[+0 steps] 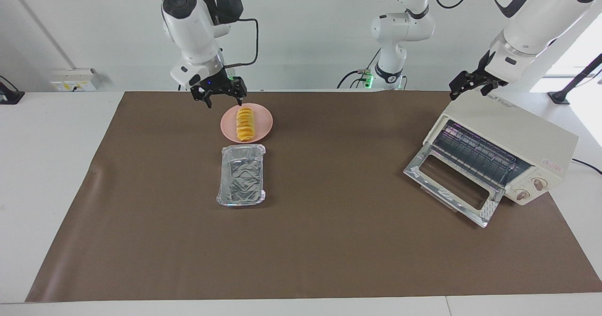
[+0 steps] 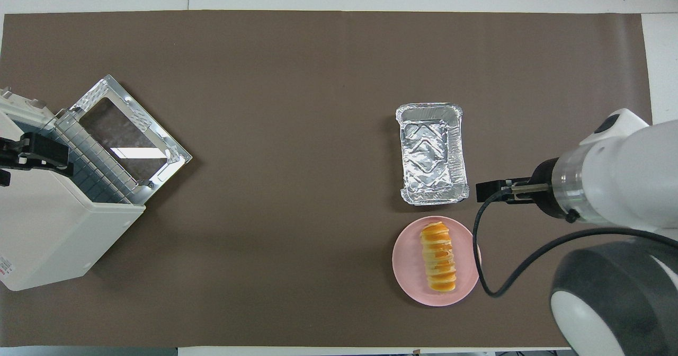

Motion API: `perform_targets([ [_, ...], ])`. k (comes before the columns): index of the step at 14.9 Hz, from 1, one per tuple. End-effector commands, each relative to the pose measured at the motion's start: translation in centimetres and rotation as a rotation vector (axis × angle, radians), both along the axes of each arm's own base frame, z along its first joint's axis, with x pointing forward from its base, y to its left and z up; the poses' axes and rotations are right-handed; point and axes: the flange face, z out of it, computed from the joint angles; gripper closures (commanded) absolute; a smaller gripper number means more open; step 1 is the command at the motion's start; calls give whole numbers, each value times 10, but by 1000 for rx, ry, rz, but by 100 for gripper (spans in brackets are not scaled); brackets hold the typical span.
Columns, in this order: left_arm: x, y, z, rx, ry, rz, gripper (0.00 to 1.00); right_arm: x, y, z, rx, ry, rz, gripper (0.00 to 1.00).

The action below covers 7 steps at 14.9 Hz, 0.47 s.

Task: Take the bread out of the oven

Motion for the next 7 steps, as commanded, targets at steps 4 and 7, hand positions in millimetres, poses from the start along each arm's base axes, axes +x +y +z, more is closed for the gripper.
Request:
perform_targets([
  [4, -2, 2, 5, -6, -6, 3, 0, 48, -51, 37, -77, -12, 49, 0],
  [7, -3, 2, 5, -6, -7, 3, 0, 60, -80, 50, -87, 1, -7, 0],
])
